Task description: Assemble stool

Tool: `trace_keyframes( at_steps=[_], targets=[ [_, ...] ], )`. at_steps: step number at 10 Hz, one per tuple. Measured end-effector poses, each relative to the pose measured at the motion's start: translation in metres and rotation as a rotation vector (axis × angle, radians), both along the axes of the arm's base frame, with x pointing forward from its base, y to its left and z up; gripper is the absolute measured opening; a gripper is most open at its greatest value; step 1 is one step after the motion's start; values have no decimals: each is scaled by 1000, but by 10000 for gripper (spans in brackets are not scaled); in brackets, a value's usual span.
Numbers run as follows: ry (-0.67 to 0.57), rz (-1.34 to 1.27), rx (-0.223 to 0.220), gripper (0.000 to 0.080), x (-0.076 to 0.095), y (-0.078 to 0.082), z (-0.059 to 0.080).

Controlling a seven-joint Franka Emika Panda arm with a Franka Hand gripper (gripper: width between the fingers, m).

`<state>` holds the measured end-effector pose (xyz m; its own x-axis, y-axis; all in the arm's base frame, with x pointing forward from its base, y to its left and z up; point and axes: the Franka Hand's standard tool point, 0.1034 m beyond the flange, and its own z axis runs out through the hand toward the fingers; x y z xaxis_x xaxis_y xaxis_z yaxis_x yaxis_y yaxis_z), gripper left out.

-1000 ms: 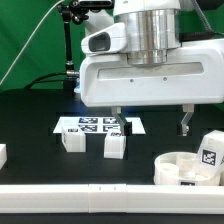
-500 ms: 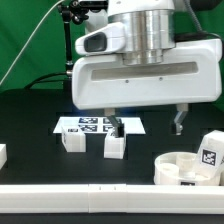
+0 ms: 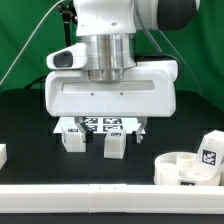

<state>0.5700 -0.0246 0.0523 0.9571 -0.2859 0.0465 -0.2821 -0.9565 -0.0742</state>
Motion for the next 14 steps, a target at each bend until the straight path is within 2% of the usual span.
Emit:
trace_keyframes(
  at_steps=[3,4,5,7,10,12,13,14],
  targets=[
    [15,0,6,649,0,0,-1],
    [106,6,44,649,-10,4,-2],
    [173,-1,72,649,-10,3,-2],
    [331,-41,118,649,-32,1,-7],
    [508,-37,181,649,-51,5,-15],
    [602,-35,218,649,-50,1,-17],
    [686,-31,249,649,-58,2,-16],
    [736,-10,272,649,-57,3,-17]
  ],
)
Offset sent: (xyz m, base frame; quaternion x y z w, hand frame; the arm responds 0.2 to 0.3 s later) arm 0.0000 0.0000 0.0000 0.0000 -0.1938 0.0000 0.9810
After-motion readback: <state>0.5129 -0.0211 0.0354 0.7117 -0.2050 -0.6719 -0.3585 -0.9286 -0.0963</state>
